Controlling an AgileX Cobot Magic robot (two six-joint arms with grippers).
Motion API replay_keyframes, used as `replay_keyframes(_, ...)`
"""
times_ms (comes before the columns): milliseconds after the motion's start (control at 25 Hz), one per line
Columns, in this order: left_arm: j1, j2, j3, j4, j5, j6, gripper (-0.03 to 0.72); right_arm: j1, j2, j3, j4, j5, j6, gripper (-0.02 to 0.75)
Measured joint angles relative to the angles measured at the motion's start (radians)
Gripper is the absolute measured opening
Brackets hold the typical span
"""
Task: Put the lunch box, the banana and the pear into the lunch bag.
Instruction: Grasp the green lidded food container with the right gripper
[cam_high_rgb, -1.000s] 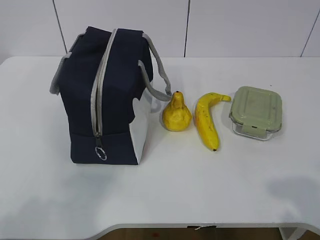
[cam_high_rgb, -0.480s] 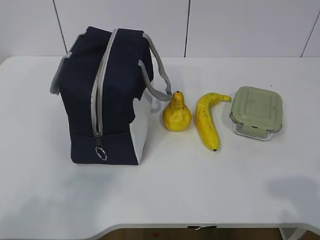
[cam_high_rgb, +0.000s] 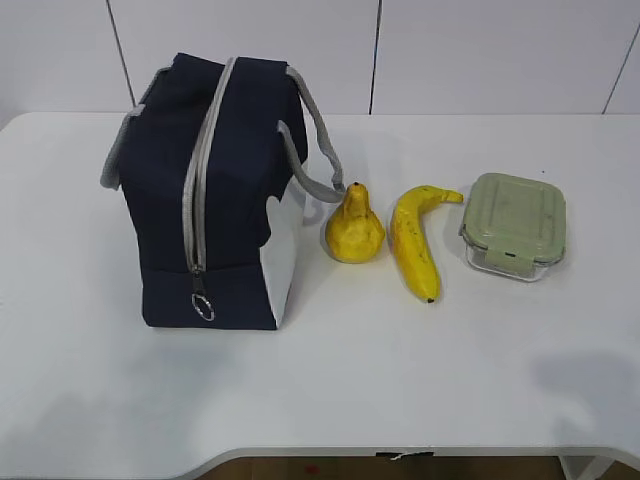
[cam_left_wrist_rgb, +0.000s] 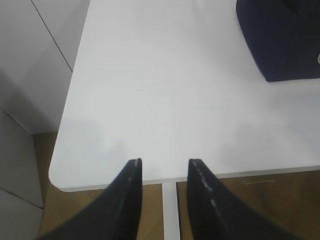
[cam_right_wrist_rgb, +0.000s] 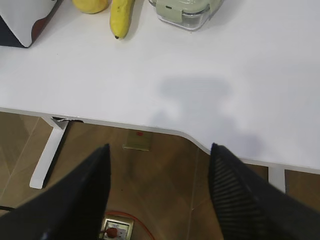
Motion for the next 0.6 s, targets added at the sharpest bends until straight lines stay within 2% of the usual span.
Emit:
replay_keyframes(320,0.0,0.0,0.0,0.0,0.0,0.0,0.236,0.017,0.0,0.0,0.0,-0.004,0.006,0.491)
replay_keyframes(600,-0.044,0.0,0.0,0.002,0.0,0.0,0.237,0.047,0.03,0.0,0.021,-0.002,0.006,0.48)
